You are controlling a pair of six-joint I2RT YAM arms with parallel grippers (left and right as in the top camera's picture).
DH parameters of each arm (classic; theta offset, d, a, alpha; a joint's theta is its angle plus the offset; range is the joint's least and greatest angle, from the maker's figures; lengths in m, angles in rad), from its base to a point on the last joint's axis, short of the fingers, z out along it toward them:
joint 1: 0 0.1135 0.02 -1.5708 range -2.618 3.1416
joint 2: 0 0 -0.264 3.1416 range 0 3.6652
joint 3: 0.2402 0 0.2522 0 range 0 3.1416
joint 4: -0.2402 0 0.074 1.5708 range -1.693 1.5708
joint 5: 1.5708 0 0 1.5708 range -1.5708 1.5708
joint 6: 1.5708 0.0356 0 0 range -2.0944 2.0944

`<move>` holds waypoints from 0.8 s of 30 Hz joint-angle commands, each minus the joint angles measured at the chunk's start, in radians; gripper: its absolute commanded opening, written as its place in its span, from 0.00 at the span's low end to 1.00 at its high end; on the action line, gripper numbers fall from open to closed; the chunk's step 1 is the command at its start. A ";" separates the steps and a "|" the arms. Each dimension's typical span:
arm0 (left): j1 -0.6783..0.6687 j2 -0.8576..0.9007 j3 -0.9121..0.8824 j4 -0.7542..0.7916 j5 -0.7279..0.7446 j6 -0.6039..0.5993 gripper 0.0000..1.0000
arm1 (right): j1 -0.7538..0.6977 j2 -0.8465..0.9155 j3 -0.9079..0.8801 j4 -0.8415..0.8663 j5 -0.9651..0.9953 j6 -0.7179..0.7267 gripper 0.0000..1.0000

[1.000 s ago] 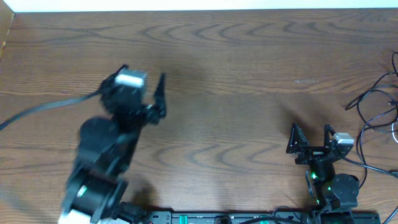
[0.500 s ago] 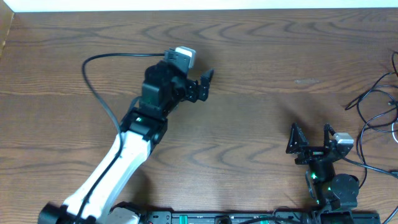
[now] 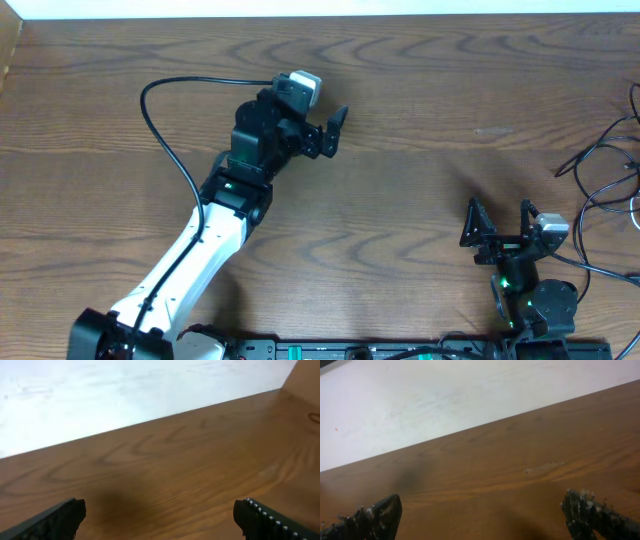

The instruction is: Untangle cables

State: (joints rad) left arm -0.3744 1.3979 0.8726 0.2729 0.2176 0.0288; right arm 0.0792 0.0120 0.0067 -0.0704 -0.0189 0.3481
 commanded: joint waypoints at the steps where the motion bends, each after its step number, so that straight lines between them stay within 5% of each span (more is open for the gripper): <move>1: 0.011 0.030 0.001 0.016 -0.021 0.029 1.00 | 0.007 -0.007 -0.001 -0.005 0.006 -0.012 0.99; 12: 0.011 0.000 0.000 0.030 -0.037 0.035 1.00 | 0.007 -0.007 -0.001 -0.005 0.005 -0.013 0.99; 24: 0.133 -0.375 -0.244 0.087 -0.114 0.041 1.00 | 0.007 -0.007 -0.001 -0.005 0.006 -0.012 0.99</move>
State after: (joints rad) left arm -0.2829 1.1042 0.7120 0.3412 0.1265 0.0566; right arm 0.0792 0.0120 0.0067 -0.0704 -0.0189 0.3481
